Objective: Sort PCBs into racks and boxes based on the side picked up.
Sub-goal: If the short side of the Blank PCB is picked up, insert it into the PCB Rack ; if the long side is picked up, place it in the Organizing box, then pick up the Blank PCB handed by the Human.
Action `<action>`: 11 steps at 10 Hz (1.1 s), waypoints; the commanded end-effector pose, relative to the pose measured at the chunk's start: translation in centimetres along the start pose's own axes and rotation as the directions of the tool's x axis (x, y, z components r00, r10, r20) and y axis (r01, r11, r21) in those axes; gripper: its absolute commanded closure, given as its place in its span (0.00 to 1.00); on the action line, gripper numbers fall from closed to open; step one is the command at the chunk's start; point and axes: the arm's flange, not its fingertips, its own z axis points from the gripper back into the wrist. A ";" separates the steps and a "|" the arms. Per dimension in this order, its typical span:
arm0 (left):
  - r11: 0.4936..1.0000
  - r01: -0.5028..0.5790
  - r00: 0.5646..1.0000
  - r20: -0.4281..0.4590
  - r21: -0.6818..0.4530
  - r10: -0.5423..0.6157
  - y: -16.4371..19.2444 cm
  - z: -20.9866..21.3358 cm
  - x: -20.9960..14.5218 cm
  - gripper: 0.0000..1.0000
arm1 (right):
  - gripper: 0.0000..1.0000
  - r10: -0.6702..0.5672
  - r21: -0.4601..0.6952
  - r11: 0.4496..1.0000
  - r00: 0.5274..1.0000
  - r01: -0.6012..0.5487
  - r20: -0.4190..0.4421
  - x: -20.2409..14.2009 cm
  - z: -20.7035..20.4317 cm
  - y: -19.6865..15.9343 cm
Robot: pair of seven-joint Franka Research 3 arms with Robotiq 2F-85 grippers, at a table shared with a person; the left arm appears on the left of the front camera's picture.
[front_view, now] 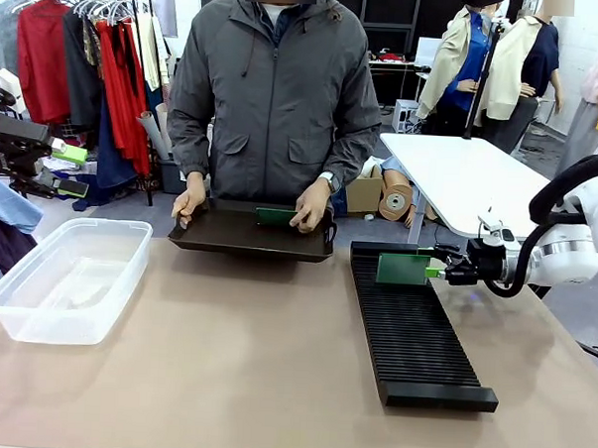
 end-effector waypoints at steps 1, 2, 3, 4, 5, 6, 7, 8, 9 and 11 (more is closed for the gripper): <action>1.000 -0.010 1.000 -0.001 -0.011 0.010 -0.2 0.1 0.0 0.00 | 0.00 0.007 0.005 1.000 1.000 -0.007 -0.006 0.4 0.0 -0.1; 1.000 -0.010 1.000 -0.001 -0.011 0.010 -0.2 0.1 0.0 0.00 | 0.00 0.007 0.005 1.000 1.000 -0.007 -0.006 0.4 0.0 -0.1; 1.000 -0.010 1.000 -0.001 -0.011 0.010 -0.2 0.1 0.0 0.00 | 0.00 0.007 0.005 1.000 1.000 -0.007 -0.006 0.4 0.0 -0.1; 1.000 -0.010 1.000 -0.001 -0.011 0.010 -0.2 0.1 0.0 0.00 | 0.00 0.007 0.005 1.000 1.000 -0.007 -0.006 0.4 0.0 -0.1; 1.000 -0.010 1.000 -0.001 -0.011 0.010 -0.2 0.1 0.0 0.00 | 0.00 0.007 0.005 1.000 1.000 -0.007 -0.006 0.4 0.0 -0.1; 1.000 -0.010 1.000 -0.001 -0.011 0.010 -0.2 0.1 0.0 0.00 | 0.00 0.007 0.005 1.000 1.000 -0.007 -0.006 0.4 0.0 -0.1; 1.000 -0.010 1.000 -0.001 -0.011 0.010 -0.2 0.1 0.0 0.00 | 0.00 0.007 0.005 1.000 1.000 -0.007 -0.006 0.4 0.0 -0.1; 1.000 -0.010 1.000 -0.001 -0.011 0.010 -0.2 0.1 0.0 0.00 | 0.00 0.007 0.005 1.000 1.000 -0.007 -0.006 0.4 0.0 -0.1; 1.000 -0.010 1.000 -0.001 -0.011 0.010 -0.2 0.1 0.0 0.00 | 0.00 0.007 0.005 1.000 1.000 -0.007 -0.006 0.4 0.0 -0.1; 1.000 -0.010 1.000 -0.001 -0.011 0.010 -0.2 0.1 0.0 0.00 | 0.00 0.007 0.005 1.000 1.000 -0.007 -0.006 0.4 0.0 -0.1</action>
